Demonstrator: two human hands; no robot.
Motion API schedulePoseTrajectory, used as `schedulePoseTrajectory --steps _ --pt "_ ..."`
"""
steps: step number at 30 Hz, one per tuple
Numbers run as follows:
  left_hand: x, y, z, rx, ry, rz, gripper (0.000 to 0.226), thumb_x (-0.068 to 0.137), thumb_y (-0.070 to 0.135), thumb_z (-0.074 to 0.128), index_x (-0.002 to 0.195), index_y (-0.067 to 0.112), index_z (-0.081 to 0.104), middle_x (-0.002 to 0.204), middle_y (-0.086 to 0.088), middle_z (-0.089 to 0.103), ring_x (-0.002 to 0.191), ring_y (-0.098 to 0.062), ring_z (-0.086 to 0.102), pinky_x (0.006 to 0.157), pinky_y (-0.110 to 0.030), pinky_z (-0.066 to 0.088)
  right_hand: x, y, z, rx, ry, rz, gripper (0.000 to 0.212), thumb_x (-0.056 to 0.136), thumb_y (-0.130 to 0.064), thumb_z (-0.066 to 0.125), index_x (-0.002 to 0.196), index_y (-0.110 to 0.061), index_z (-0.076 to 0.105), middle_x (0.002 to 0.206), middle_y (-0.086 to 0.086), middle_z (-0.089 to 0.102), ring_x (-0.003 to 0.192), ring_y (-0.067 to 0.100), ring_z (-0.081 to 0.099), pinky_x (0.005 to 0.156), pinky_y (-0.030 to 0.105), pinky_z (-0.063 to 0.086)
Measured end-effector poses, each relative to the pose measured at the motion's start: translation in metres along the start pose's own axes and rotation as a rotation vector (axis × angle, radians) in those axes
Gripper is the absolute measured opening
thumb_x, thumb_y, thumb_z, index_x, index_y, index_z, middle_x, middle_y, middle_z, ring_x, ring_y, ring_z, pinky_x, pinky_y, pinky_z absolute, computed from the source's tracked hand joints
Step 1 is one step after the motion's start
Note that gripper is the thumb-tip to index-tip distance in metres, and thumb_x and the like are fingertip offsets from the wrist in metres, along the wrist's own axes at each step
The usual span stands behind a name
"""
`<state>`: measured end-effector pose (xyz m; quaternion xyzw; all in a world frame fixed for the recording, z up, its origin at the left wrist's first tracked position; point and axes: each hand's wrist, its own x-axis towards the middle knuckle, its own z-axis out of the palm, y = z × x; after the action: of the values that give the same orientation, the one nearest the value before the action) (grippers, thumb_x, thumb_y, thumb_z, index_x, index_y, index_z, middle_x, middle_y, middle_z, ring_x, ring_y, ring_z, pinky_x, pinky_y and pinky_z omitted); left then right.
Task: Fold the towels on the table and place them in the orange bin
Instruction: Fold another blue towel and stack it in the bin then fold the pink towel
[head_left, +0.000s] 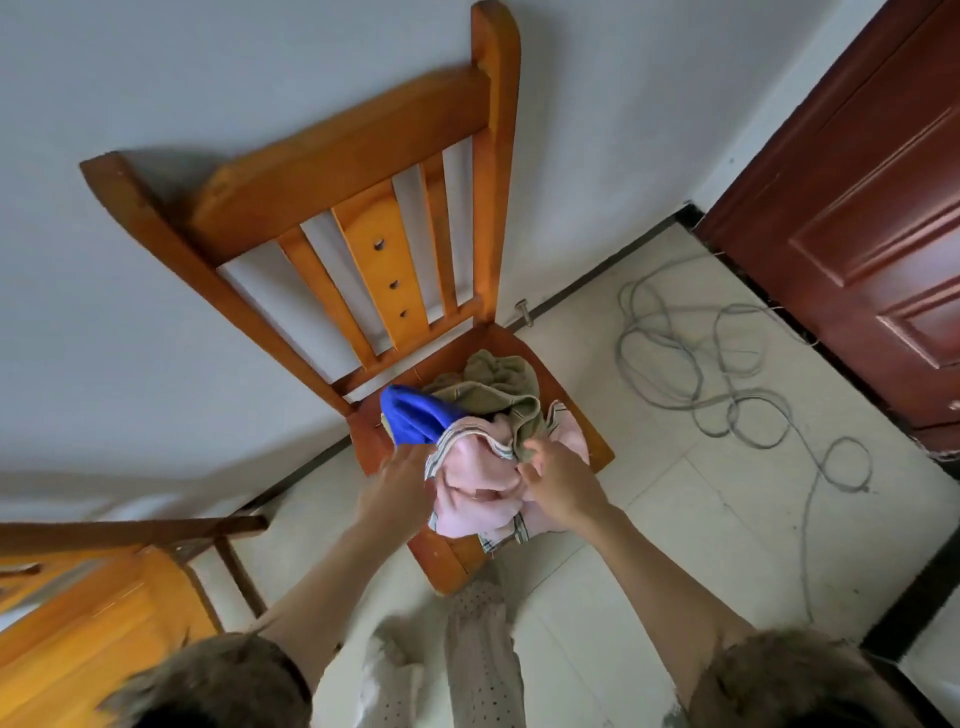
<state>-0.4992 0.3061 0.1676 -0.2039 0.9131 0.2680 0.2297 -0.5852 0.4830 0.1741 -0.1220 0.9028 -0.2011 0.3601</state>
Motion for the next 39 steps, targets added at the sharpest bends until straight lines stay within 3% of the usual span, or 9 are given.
schedulePoseTrajectory --steps 4,8,12,16,21,26,31,33,39 --pt "0.04 0.004 0.02 0.045 0.095 -0.006 0.038 0.096 0.017 0.043 0.133 0.027 0.045 0.137 0.003 0.048 0.12 -0.019 0.05 0.09 -0.029 0.044 0.052 0.016 0.02 -0.079 0.007 -0.052 0.039 0.095 -0.026 0.049 0.134 -0.018 0.047 0.122 0.005 0.06 0.11 0.021 0.057 0.092 0.029 0.047" --pt "0.074 0.005 0.038 0.143 0.066 0.008 0.049 0.096 0.017 0.043 0.143 0.024 0.03 0.148 -0.002 0.032 0.131 -0.023 0.039 0.098 -0.031 0.041 0.09 0.025 0.046 -0.195 0.08 -0.156 0.046 0.091 -0.035 0.054 0.134 -0.024 0.045 0.123 0.003 0.057 0.11 0.021 0.053 0.085 0.031 0.052" --pt "0.091 -0.002 0.058 0.25 0.065 0.025 0.042 0.096 0.019 0.047 0.137 0.021 0.043 0.142 -0.005 0.039 0.122 -0.022 0.046 0.094 -0.03 0.043 0.106 0.029 0.063 -0.262 0.203 -0.229 0.023 0.086 -0.029 0.064 0.103 -0.013 0.068 0.111 0.008 0.065 0.096 0.024 0.059 0.076 0.033 0.05" --pt "0.088 -0.005 0.059 0.178 0.1 0.031 0.03 0.098 0.019 0.044 0.124 0.017 0.059 0.128 -0.004 0.053 0.11 -0.021 0.053 0.089 -0.029 0.045 0.106 0.029 0.067 -0.192 0.198 -0.293 0.01 0.085 -0.018 0.064 0.084 -0.01 0.07 0.096 0.009 0.069 0.076 0.023 0.063 0.069 0.033 0.051" --pt "0.064 -0.005 0.024 -0.188 0.0 -0.044 0.024 0.096 0.021 0.048 0.111 0.013 0.065 0.111 -0.004 0.066 0.097 -0.019 0.061 0.081 -0.024 0.044 0.082 0.013 0.041 -0.118 0.239 -0.345 0.013 0.086 -0.021 0.065 0.09 -0.01 0.071 0.09 0.006 0.07 0.075 0.02 0.064 0.067 0.026 0.051" --pt "0.032 0.004 -0.023 -0.23 -0.052 0.008 0.024 0.096 0.029 0.048 0.112 0.019 0.063 0.105 0.001 0.068 0.086 -0.011 0.061 0.078 -0.019 0.049 0.045 -0.02 -0.001 -0.071 0.258 -0.348 0.023 0.093 -0.028 0.053 0.098 -0.013 0.069 0.091 0.002 0.071 0.077 0.013 0.06 0.071 0.017 0.046" --pt "0.003 0.023 -0.07 -0.232 -0.033 0.03 0.016 0.096 0.031 0.048 0.101 0.021 0.059 0.077 0.007 0.054 0.064 0.0 0.048 0.06 -0.006 0.038 -0.001 -0.053 -0.043 -0.05 0.28 -0.386 0.022 0.093 -0.028 0.054 0.097 -0.013 0.069 0.091 0.002 0.069 0.075 0.012 0.057 0.065 0.014 0.045" --pt "-0.012 0.03 -0.089 -0.249 0.022 0.114 0.015 0.095 0.03 0.05 0.1 0.02 0.061 0.08 0.007 0.055 0.07 -0.004 0.051 0.06 -0.006 0.038 -0.017 -0.065 -0.057 -0.051 0.303 -0.399 0.021 0.093 -0.028 0.053 0.096 -0.012 0.068 0.093 0.003 0.067 0.075 0.01 0.052 0.062 0.009 0.034" --pt "-0.065 0.048 -0.15 -0.272 0.18 0.361 0.01 0.093 0.025 0.054 0.095 0.019 0.062 0.079 0.01 0.057 0.07 0.001 0.051 0.061 -0.008 0.037 -0.07 -0.097 -0.098 0.045 0.373 -0.41 0.011 0.091 -0.028 0.058 0.091 -0.017 0.061 0.082 -0.009 0.059 0.068 0.001 0.051 0.061 0.005 0.035"
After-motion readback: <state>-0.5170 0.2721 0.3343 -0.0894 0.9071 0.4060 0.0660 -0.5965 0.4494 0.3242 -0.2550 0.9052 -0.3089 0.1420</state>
